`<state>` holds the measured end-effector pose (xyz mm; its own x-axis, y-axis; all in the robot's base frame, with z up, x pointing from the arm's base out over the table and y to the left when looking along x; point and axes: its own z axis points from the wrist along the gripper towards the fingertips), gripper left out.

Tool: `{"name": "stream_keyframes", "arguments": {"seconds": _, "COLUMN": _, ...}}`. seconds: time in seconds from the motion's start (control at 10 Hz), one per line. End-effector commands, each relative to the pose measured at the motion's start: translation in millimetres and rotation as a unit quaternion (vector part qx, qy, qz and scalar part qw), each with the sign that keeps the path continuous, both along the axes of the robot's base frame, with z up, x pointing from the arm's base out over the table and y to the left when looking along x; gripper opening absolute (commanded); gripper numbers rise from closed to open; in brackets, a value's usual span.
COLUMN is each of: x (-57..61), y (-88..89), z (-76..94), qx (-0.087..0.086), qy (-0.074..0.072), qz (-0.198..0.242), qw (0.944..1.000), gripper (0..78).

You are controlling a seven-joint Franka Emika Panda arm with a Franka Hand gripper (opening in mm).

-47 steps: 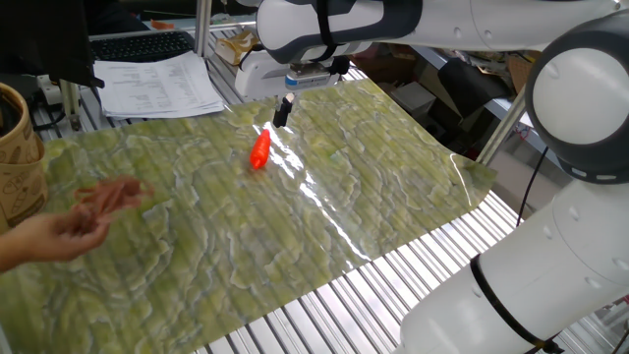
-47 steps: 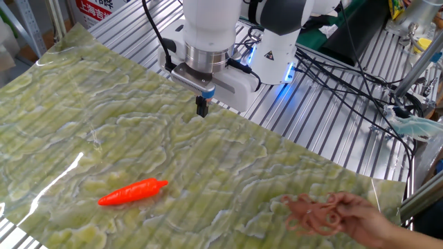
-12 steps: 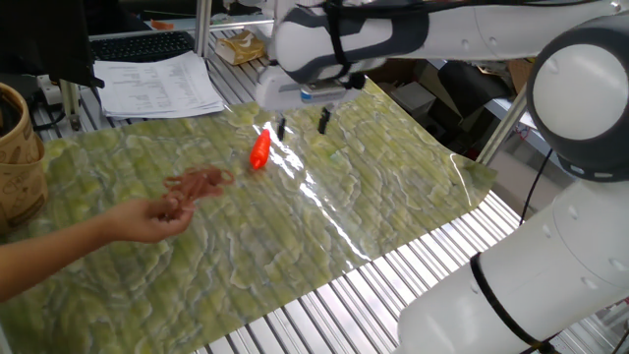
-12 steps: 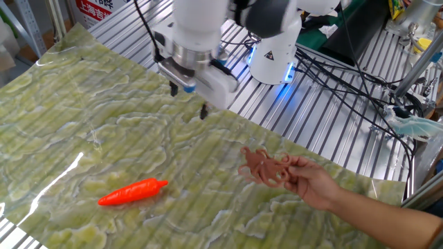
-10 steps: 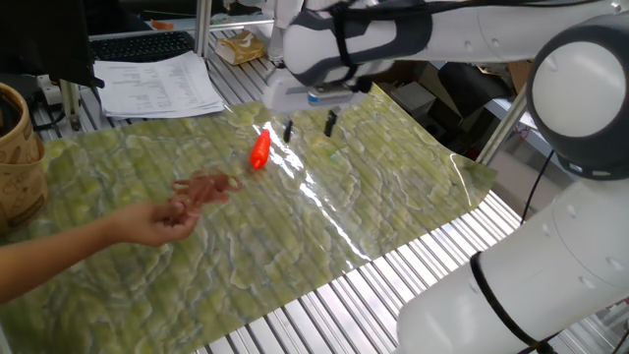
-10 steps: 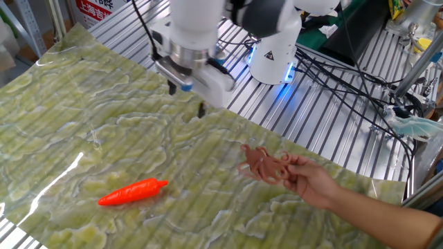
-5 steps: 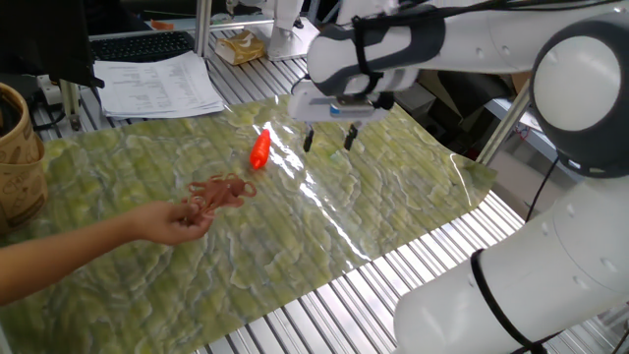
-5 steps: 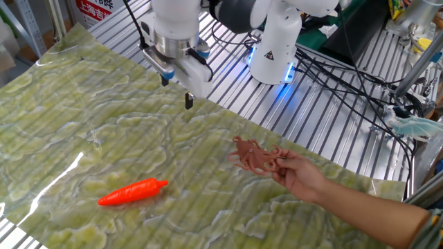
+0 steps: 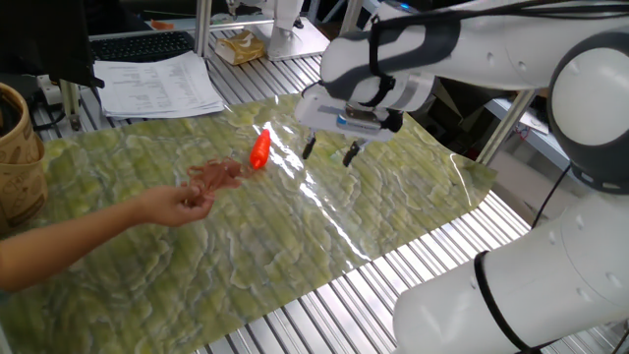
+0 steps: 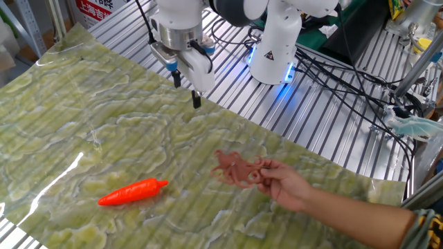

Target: Receive something handed over by a human

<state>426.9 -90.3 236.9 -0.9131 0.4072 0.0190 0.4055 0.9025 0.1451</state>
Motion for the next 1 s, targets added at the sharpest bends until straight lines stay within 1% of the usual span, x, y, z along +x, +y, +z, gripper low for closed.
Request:
{"name": "stream_keyframes", "arguments": {"seconds": 0.1, "x": 34.2, "y": 58.7, "z": 17.5, "qx": 0.058, "qy": -0.020, "qz": -0.088, "qw": 0.9942, "gripper": 77.3}}
{"name": "stream_keyframes", "arguments": {"seconds": 0.2, "x": 46.9, "y": 77.1, "z": 21.4, "qx": 0.061, "qy": -0.023, "qz": -0.110, "qw": 0.9918, "gripper": 77.3}}
{"name": "stream_keyframes", "arguments": {"seconds": 0.3, "x": 57.3, "y": 91.4, "z": 22.6, "qx": 0.064, "qy": -0.030, "qz": -0.131, "qw": 0.9889, "gripper": 77.3}}
{"name": "stream_keyframes", "arguments": {"seconds": 0.4, "x": 62.1, "y": 97.1, "z": 19.6, "qx": 0.070, "qy": -0.038, "qz": -0.148, "qw": 0.9858, "gripper": 77.3}}
{"name": "stream_keyframes", "arguments": {"seconds": 0.5, "x": 65.5, "y": 98.9, "z": 13.1, "qx": 0.089, "qy": -0.046, "qz": -0.168, "qw": 0.9807, "gripper": 77.3}}
{"name": "stream_keyframes", "arguments": {"seconds": 0.6, "x": 70.7, "y": 102.6, "z": 5.8, "qx": 0.120, "qy": -0.049, "qz": -0.189, "qw": 0.9733, "gripper": 77.3}}
{"name": "stream_keyframes", "arguments": {"seconds": 0.7, "x": 74.7, "y": 105.6, "z": 1.4, "qx": 0.133, "qy": -0.051, "qz": -0.196, "qw": 0.9702, "gripper": 77.3}}
{"name": "stream_keyframes", "arguments": {"seconds": 0.8, "x": 76.6, "y": 106.5, "z": -0.9, "qx": 0.130, "qy": -0.050, "qz": -0.189, "qw": 0.9721, "gripper": 77.3}}
{"name": "stream_keyframes", "arguments": {"seconds": 0.9, "x": 76.6, "y": 106.5, "z": -0.9, "qx": 0.110, "qy": -0.042, "qz": -0.174, "qw": 0.9777, "gripper": 77.3}}
{"name": "stream_keyframes", "arguments": {"seconds": 1.0, "x": 76.6, "y": 106.5, "z": -0.9, "qx": 0.112, "qy": -0.024, "qz": -0.168, "qw": 0.9791, "gripper": 77.3}}
